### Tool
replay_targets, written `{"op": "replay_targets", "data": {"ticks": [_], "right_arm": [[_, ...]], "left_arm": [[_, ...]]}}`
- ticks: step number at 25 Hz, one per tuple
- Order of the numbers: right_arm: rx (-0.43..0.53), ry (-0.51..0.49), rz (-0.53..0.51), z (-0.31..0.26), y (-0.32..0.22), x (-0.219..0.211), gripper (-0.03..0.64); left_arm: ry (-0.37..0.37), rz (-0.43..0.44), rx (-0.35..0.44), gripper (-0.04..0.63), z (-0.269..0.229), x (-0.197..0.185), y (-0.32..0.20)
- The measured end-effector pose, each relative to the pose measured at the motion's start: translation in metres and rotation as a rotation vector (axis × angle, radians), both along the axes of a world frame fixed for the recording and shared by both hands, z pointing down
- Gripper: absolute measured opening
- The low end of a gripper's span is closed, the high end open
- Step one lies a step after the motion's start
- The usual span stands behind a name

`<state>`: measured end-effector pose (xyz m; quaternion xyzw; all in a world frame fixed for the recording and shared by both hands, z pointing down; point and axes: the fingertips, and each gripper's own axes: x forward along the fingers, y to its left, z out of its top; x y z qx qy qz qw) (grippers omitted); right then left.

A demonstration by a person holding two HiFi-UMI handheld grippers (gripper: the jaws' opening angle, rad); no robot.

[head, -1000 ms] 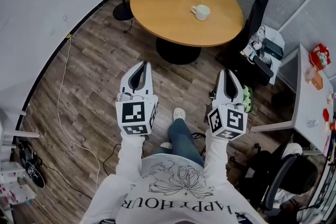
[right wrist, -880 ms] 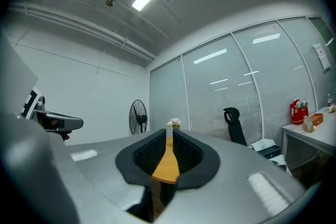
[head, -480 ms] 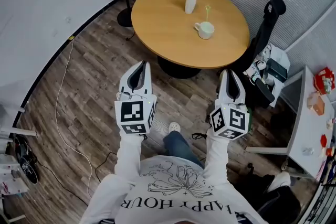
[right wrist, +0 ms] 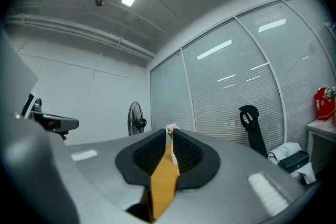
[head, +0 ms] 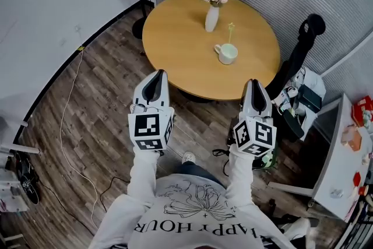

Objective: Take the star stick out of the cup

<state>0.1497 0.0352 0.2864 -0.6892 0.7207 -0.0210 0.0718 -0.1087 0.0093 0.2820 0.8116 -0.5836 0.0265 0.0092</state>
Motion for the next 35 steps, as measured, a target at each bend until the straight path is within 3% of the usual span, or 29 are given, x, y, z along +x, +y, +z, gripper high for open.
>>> {"op": "replay_targets", "data": {"ticks": [20, 35], "right_arm": [[-0.043, -0.028, -0.015, 0.026, -0.107, 0.037, 0.046], [-0.072, -0.011, 0.046, 0.039, -0.232, 0.054, 0.055]], "left_arm": [[-0.016, -0.007, -0.041, 0.006, 0.022, 0.036, -0.104], [0.003, 0.064, -0.058, 0.006, 0.038, 0.056, -0.248]]}}
